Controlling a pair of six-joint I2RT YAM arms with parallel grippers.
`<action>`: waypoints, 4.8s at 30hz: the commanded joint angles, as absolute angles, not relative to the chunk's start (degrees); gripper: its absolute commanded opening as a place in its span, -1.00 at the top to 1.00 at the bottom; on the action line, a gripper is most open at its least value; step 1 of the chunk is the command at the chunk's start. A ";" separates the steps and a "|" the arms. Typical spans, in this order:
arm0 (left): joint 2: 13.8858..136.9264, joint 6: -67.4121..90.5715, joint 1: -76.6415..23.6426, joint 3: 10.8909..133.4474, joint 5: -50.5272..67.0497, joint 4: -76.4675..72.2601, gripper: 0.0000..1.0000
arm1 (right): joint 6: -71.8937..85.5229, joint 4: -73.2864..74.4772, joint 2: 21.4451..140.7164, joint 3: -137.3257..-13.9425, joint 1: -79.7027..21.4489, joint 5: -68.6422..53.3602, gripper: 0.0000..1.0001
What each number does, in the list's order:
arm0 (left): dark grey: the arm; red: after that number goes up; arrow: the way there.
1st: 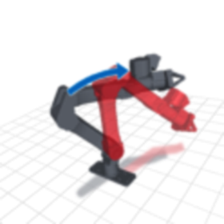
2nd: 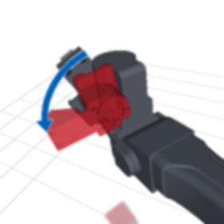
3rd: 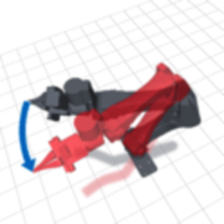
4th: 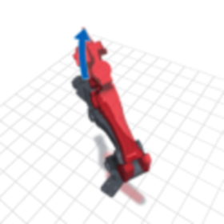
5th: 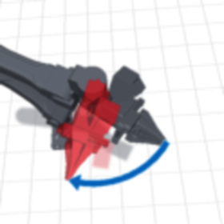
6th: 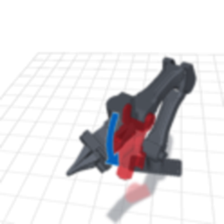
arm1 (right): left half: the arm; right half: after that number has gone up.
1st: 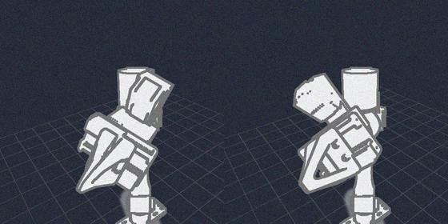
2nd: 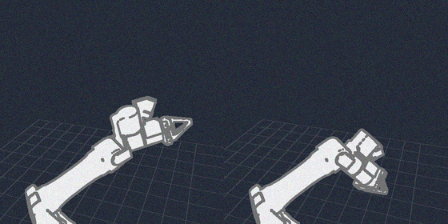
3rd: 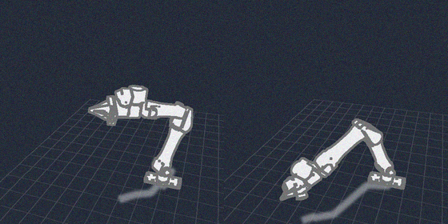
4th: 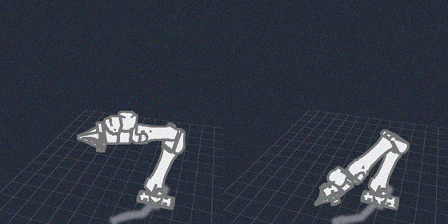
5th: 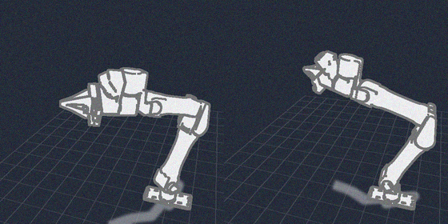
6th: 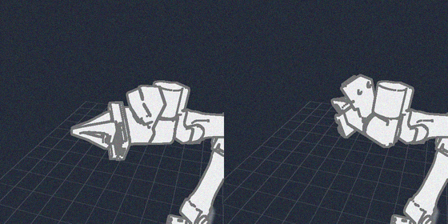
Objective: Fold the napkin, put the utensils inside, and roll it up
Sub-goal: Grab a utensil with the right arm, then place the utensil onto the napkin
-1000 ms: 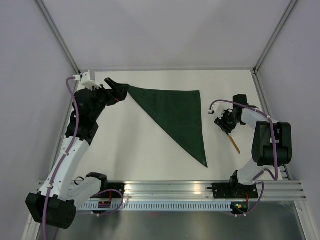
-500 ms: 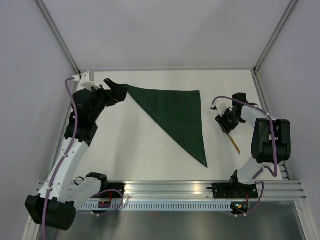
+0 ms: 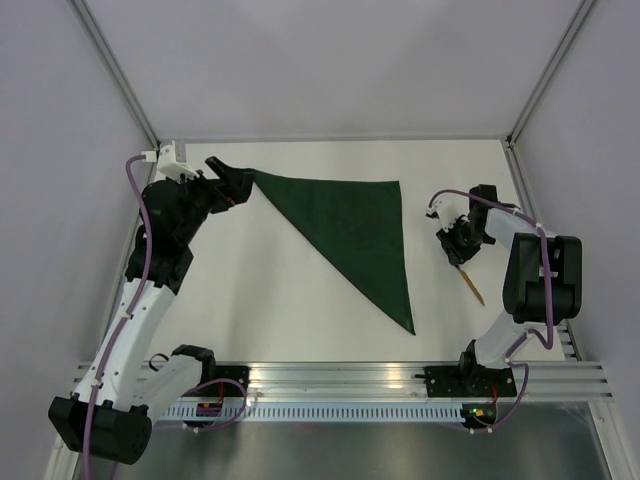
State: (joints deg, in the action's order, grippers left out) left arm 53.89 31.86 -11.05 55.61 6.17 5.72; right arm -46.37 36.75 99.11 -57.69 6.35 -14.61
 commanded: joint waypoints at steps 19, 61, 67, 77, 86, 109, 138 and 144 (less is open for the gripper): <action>55.55 29.27 -10.99 60.29 7.03 6.68 -0.99 | -39.82 46.93 105.47 -60.46 7.29 -13.71 0.99; 57.31 30.23 -10.99 64.07 6.59 10.37 -0.99 | -6.69 42.54 105.99 -88.32 -23.80 -9.68 0.99; 56.78 30.23 -10.90 64.25 5.45 12.39 -0.99 | -0.18 42.62 114.77 -97.72 -30.58 -3.70 0.99; 57.30 31.03 -10.99 63.11 4.31 12.83 -0.98 | 3.78 44.56 127.43 -114.15 -36.91 -0.35 0.99; 57.92 31.20 -10.99 62.23 3.69 12.83 -0.99 | 5.63 46.41 134.03 -119.62 -38.49 -0.44 0.99; 58.80 30.94 -10.99 61.44 3.87 12.48 -0.98 | 6.06 48.08 138.78 -122.87 -41.40 2.11 0.99; 57.92 30.41 -10.99 60.64 3.95 12.48 -0.98 | 6.94 47.29 138.69 -123.49 -41.66 1.94 0.27; 57.48 29.01 -10.90 60.21 5.53 11.70 -0.99 | 5.89 46.94 135.62 -122.79 -41.66 1.15 0.14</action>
